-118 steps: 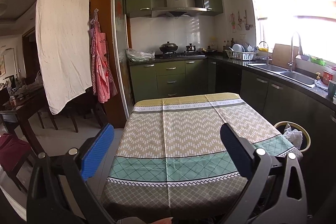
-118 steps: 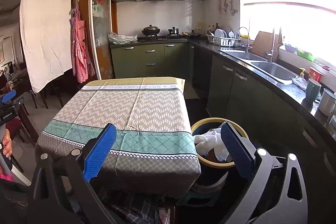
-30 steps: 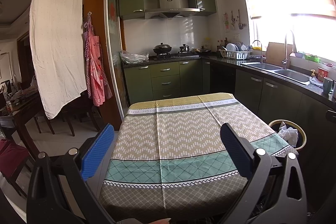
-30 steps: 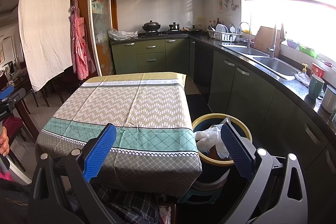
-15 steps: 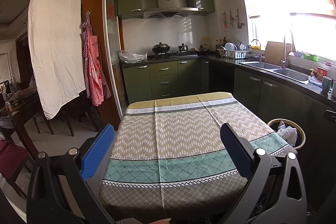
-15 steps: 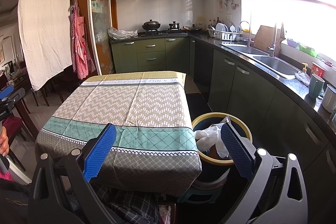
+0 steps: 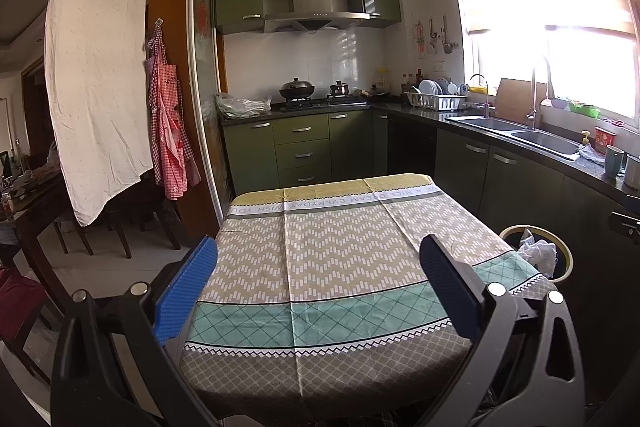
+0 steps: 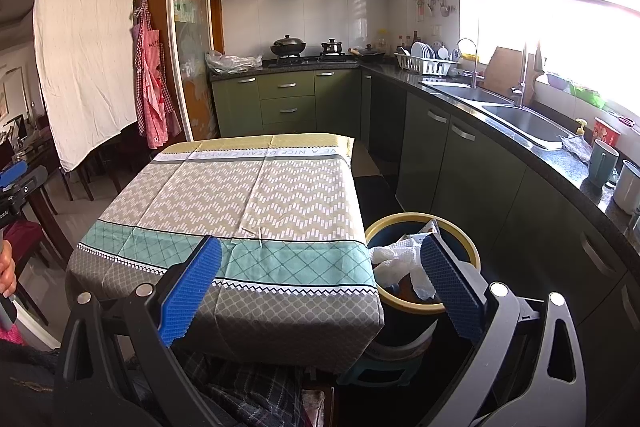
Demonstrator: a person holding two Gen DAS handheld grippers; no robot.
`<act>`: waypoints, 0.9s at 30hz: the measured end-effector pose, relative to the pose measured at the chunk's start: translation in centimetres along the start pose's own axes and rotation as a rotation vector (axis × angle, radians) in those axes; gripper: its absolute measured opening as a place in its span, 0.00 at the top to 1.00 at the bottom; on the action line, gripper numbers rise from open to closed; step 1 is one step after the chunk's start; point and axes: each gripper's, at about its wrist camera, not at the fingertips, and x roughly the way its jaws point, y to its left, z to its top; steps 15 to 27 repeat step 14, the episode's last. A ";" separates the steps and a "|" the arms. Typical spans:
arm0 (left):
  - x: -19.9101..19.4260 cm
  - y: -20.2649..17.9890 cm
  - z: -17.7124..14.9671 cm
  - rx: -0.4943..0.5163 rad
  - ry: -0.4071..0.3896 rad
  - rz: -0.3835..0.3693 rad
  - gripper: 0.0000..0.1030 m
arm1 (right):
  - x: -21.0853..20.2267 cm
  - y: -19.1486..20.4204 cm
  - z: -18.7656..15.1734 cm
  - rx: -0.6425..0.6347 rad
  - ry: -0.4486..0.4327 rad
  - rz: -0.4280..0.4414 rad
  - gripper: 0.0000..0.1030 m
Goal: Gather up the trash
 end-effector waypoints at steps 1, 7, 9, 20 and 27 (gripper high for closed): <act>0.0 0.0 0.0 0.000 -0.007 -0.006 0.07 | 0.0 0.0 -0.1 0.000 0.001 0.000 0.05; 0.6 -0.3 0.0 0.009 0.012 -0.006 0.06 | 0.2 -0.1 -0.2 0.005 0.004 -0.001 0.05; 1.1 -0.4 0.0 0.013 0.026 0.003 0.06 | 0.4 -0.2 -0.3 0.010 0.007 -0.003 0.05; 3.2 -0.4 0.0 0.013 0.081 -0.010 0.07 | 1.5 -0.4 -0.4 0.022 0.024 -0.006 0.05; 3.2 -0.4 0.0 0.013 0.081 -0.010 0.07 | 1.5 -0.4 -0.4 0.022 0.024 -0.006 0.05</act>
